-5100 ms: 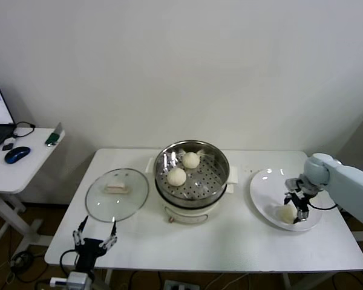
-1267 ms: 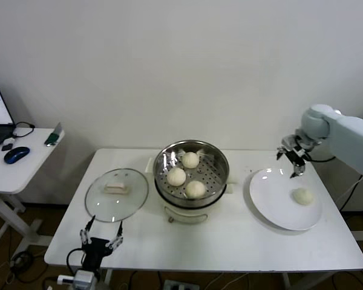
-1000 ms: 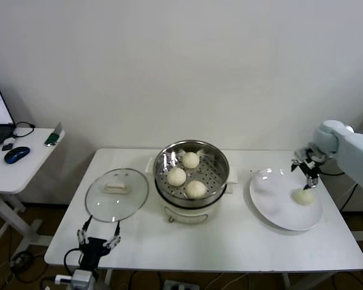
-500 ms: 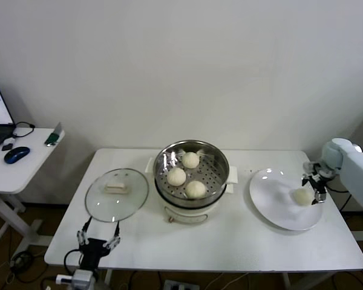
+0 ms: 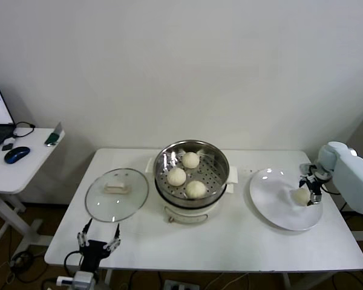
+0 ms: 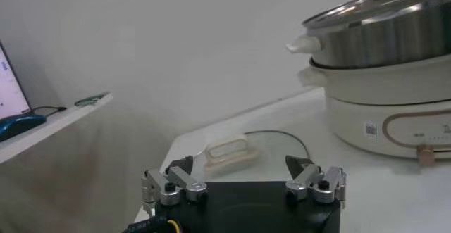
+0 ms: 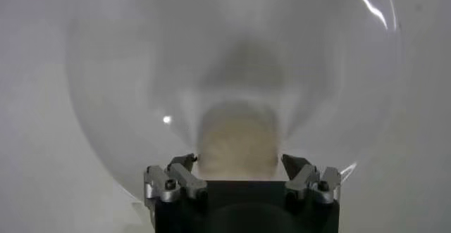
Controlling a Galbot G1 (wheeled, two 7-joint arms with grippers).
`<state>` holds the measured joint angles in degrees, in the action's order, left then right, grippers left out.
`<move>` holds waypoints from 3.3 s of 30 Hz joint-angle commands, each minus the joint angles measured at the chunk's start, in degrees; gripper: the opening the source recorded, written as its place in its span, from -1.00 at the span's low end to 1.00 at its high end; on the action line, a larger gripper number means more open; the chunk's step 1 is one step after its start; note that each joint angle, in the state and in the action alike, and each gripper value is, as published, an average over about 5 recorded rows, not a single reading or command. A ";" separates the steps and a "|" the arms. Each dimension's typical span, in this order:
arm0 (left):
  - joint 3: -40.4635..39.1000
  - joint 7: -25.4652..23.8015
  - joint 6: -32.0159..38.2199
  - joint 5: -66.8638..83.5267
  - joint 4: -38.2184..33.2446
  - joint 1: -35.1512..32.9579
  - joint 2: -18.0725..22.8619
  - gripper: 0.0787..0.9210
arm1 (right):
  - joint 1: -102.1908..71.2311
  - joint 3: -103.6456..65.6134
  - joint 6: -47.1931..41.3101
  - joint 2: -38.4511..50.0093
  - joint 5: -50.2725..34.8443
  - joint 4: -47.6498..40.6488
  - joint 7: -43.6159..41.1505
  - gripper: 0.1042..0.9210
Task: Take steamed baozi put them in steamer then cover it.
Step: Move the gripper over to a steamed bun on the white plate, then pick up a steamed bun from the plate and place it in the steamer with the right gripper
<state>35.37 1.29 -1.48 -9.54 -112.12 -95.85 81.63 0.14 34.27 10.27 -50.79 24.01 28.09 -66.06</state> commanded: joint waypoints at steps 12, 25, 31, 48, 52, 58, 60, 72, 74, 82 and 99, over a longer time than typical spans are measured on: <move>-0.09 0.08 0.20 -0.20 0.38 -0.03 0.06 0.77 | -0.02 -4.00 1.85 -2.40 3.73 -5.00 -0.41 0.46; -0.21 -0.41 0.09 -0.08 -0.92 -0.39 0.20 0.77 | 8.03 5.29 -1.83 -1.48 -11.80 -2.76 -2.79 0.39; -1.24 -0.80 -0.78 0.26 -4.19 -1.07 0.48 0.77 | 21.41 26.92 -9.90 -0.76 -32.24 6.05 -3.75 0.39; -6.21 -2.60 -0.10 -1.20 -7.44 -4.17 0.34 0.77 | 48.87 61.64 -22.26 -16.85 -72.30 20.27 0.90 0.41; -6.55 -2.60 0.07 -1.10 -7.96 -4.29 -0.11 0.77 | 49.93 65.94 -23.76 -18.53 -75.34 24.84 2.54 0.41; -6.82 -2.67 -0.03 -1.36 -8.57 -3.98 -0.56 0.77 | 48.16 68.68 -25.03 -19.68 -75.98 29.36 5.08 0.41; -6.84 -2.67 -0.05 -1.51 -8.56 -3.84 -0.68 0.77 | 46.99 68.94 -25.27 -20.50 -75.98 29.64 5.72 0.41; -6.18 -2.62 -0.02 -1.38 -7.71 -2.90 -1.21 0.77 | 39.67 68.59 -25.54 -26.65 -75.36 25.42 6.58 0.42; -6.07 -2.60 -0.01 -1.32 -7.49 -2.73 -1.30 0.77 | 38.61 68.65 -25.49 -26.93 -74.71 24.87 6.53 0.43; -5.91 -2.56 0.19 -1.24 -6.54 -2.35 -1.60 0.77 | 35.62 68.06 -25.21 -27.33 -72.80 22.39 6.77 0.43; -5.81 -2.50 0.10 -1.30 -6.77 -2.05 -1.75 0.77 | 37.64 64.92 -25.25 -24.79 -71.70 23.38 6.76 0.76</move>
<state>29.53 -1.23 -1.35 -10.80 -118.88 -97.85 79.93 36.89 100.36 -15.01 -76.81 -47.81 50.57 -59.09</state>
